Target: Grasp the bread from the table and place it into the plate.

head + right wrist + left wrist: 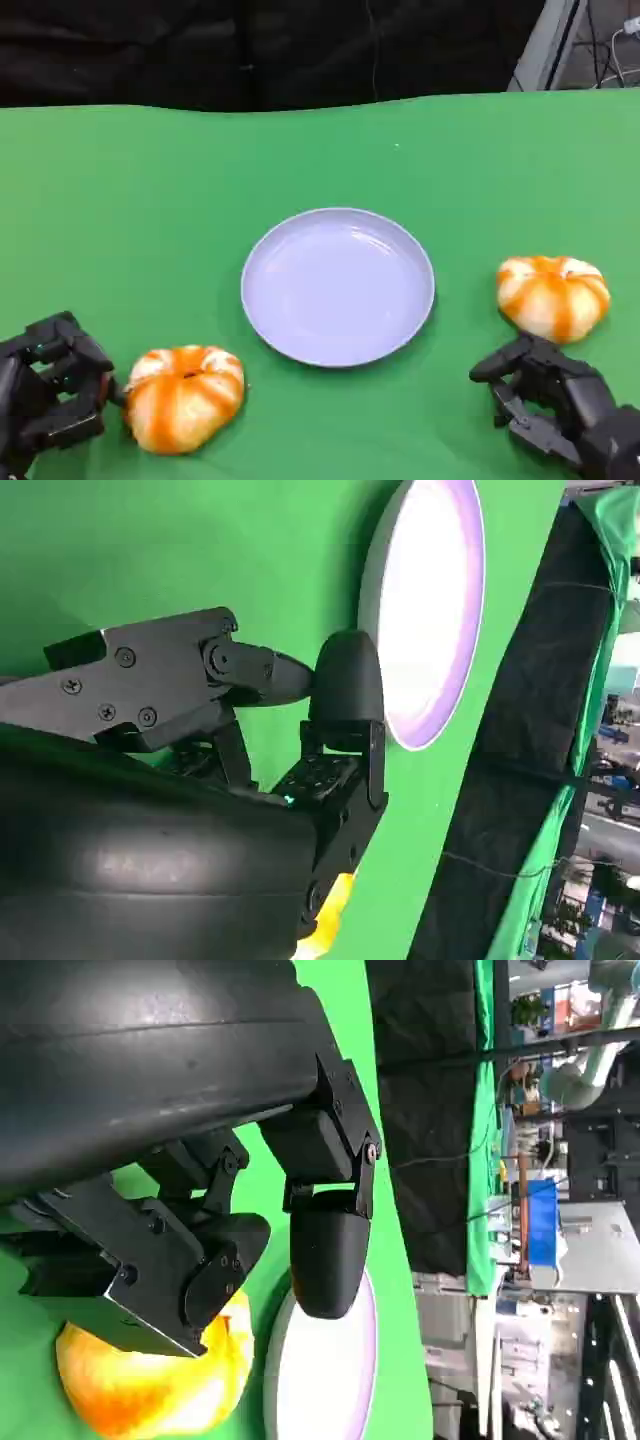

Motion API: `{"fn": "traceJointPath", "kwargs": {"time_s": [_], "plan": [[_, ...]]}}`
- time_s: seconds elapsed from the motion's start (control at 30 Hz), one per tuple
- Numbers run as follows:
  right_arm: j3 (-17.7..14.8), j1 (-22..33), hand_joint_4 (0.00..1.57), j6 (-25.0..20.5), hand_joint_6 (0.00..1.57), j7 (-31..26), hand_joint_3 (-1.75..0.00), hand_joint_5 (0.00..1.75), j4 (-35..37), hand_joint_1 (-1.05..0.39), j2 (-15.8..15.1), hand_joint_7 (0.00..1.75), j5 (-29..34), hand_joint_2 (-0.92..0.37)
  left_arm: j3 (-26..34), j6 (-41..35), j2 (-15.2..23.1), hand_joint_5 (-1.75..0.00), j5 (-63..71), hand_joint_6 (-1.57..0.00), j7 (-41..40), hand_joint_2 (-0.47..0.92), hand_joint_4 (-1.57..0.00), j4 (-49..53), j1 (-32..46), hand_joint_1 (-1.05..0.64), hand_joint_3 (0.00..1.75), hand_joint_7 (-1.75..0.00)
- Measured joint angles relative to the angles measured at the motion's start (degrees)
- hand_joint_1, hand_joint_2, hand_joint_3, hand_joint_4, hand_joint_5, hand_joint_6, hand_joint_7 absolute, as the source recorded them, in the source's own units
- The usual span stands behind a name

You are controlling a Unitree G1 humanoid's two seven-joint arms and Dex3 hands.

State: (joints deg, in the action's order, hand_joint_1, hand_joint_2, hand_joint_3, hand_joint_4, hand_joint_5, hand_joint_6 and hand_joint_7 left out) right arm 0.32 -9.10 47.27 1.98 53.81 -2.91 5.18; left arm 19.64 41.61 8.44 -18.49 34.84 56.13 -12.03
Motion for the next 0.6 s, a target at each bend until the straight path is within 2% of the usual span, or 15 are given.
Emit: {"fn": "traceJointPath", "kwargs": {"time_s": [0.4,0.5,0.6], "plan": [[-0.02,0.08,0.66,-0.57,0.76,0.48,-0.53,1.73,-0.44,-0.12,0.00,1.19,-0.45,-0.90,-1.00,-0.03,0.00,-1.53,0.17,-0.97,-0.92,0.57,-1.00,-1.05,0.50,0.13,1.22,-1.29],[-0.03,0.07,0.66,-0.55,0.75,0.53,-0.53,1.73,-0.42,-0.14,0.00,1.19,-0.48,-0.90,-1.10,-0.03,-0.01,-1.53,0.16,-0.95,-0.93,0.62,-0.97,-1.07,0.60,0.12,1.13,-1.28],[-0.02,0.05,0.66,-0.17,0.75,0.42,-0.53,1.72,-0.16,-0.15,-0.04,1.20,-0.34,-0.90,-1.14,-0.03,-0.02,-1.51,0.01,-0.89,-0.73,0.71,-0.87,-1.09,0.74,0.13,0.94,-1.24]]}}
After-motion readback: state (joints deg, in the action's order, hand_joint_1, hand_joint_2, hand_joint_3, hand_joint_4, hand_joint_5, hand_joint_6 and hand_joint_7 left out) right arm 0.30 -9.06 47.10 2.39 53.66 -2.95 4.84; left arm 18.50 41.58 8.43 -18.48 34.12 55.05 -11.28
